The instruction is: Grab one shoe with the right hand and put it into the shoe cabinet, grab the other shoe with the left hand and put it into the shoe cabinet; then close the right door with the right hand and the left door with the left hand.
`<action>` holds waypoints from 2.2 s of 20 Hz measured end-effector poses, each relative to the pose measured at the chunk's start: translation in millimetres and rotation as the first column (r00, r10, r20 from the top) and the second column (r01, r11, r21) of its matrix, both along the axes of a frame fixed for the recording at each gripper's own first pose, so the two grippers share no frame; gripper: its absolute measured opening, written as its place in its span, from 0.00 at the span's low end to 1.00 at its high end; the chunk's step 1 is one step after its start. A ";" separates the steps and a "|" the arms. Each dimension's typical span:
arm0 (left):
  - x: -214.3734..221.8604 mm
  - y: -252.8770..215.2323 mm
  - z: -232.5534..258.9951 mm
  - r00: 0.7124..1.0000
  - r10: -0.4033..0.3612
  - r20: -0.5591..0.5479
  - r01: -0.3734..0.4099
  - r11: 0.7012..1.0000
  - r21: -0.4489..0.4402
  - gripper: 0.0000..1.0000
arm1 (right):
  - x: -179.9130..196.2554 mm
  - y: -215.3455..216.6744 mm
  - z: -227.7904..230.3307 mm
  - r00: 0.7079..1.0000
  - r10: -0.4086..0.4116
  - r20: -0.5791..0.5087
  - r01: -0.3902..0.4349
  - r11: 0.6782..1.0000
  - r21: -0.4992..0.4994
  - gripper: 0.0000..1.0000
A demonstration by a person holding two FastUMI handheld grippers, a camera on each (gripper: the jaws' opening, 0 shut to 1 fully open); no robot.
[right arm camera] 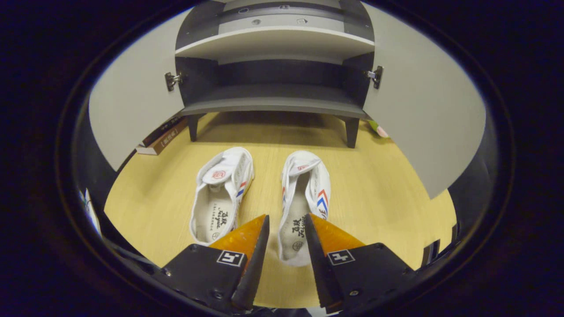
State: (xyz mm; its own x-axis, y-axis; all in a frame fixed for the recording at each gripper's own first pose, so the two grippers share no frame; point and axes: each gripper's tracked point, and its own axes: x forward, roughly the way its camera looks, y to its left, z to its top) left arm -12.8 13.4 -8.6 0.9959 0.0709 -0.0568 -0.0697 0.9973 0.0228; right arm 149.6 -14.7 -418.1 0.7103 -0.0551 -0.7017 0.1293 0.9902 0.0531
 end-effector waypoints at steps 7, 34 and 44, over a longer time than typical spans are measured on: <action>-0.5 8.5 -5.3 0.998 0.064 -0.024 -0.063 0.998 0.018 0.96 | 65.0 -0.2 -38.3 1.000 -0.012 -0.008 0.012 1.000 0.026 0.41; 7.0 -12.7 -13.8 0.999 0.018 -0.029 -0.020 0.997 -0.074 0.97 | 134.3 -32.7 391.8 0.853 0.167 0.495 -0.117 0.984 -0.131 0.05; 17.1 -9.4 -7.3 0.997 0.080 -0.013 -0.080 0.996 -0.044 0.96 | 301.2 -44.7 371.6 0.907 0.140 0.398 -0.084 0.984 -0.154 0.05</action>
